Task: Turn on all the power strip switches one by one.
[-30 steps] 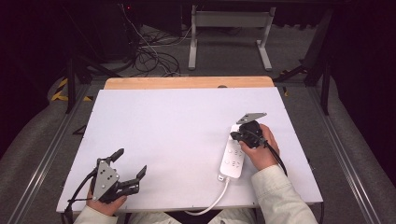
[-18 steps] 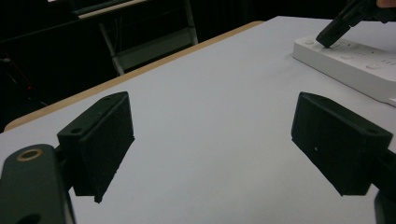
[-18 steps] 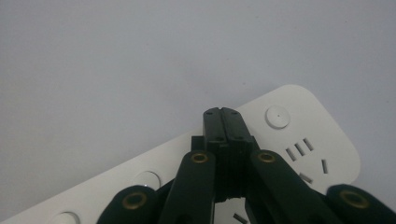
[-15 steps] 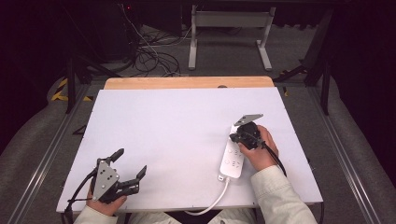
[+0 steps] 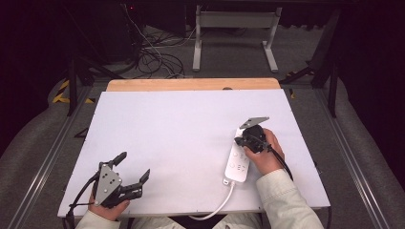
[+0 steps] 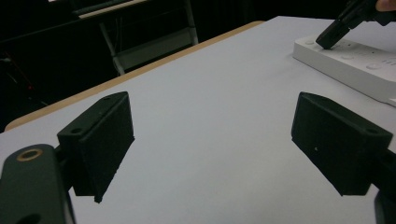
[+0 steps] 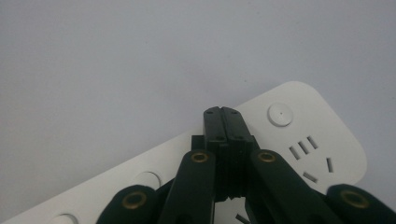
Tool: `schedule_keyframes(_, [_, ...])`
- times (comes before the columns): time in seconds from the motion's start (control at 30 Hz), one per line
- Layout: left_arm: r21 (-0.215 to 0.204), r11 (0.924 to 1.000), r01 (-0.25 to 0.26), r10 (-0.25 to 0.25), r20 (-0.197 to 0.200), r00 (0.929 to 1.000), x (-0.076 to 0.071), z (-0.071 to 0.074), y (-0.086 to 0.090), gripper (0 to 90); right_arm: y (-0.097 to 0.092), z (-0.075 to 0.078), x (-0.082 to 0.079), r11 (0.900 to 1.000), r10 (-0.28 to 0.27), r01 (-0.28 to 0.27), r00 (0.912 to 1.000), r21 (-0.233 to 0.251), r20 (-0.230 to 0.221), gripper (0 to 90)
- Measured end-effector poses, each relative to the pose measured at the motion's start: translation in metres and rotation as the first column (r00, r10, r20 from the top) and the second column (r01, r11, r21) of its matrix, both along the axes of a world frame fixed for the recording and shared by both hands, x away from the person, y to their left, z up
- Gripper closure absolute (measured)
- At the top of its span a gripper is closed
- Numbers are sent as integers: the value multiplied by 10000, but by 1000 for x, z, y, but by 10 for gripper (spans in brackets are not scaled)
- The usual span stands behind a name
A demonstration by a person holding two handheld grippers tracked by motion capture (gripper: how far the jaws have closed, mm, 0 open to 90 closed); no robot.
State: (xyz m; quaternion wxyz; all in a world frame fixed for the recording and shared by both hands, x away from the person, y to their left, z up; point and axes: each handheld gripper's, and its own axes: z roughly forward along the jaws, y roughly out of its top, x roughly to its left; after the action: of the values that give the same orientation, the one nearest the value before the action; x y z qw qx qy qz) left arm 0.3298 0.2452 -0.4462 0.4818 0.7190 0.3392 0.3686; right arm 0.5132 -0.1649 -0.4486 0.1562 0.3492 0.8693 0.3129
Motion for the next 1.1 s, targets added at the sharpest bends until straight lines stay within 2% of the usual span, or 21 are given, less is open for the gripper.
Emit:
schedule_keyframes(0.33, [-5, 10000, -3, 3, -24, 10000, 0, 0, 0, 134, 4, -1, -2, 9995, -45, 50, 9999, -308, 152, 900])
schedule_keyframes(0.43, [24, 10000, -15, 15, 22, 10000, 0, 0, 0, 134, 3, -2, -3, 9997, -126, 129, 9998, -224, 149, 900])
schedule_keyframes(0.53, [-11, 10000, -3, 3, -20, 10000, -1, 0, 0, 134, 6, -2, -3, 9989, -30, 42, 9997, -469, 260, 900])
schedule_keyframes(0.63, [15, 10000, -14, 14, 18, 10000, -1, 0, 0, 134, 6, -2, -3, 9991, -91, 101, 9997, -410, 231, 900])
schedule_keyframes(0.7, [-3, 10000, -13, 13, 16, 10000, -1, 0, 0, 133, 2, -2, -3, 9999, -105, 108, 9996, -105, 251, 900])
schedule_keyframes(0.77, [-59, 10000, 7, -7, 18, 10000, 0, 0, 1, 134, -3, 2, -6, 9996, -138, 119, 9971, 244, 750, 900])
schedule_keyframes(0.83, [-51, 10000, -10, 10, -1, 10000, 0, 0, 1, 134, -8, 16, -11, 9936, -27, -100, 9938, 1128, 1115, 900])
schedule_keyframes(0.87, [-45, 10000, -17, 17, -3, 10000, 1, 0, 1, 134, -10, 21, -13, 9911, -19, -127, 9940, 1325, 1095, 900])
schedule_keyframes(1.0, [70, 10000, -2, 2, 62, 10000, 0, 0, 0, 134, -11, 25, -16, 9920, 44, -184, 9938, 1252, 1111, 900])
schedule_keyframes(1.1, [-6, 10000, -16, 16, 43, 10000, -1, 0, 0, 134, -11, 27, -17, 9912, 35, -198, 9923, 1309, 1235, 900])
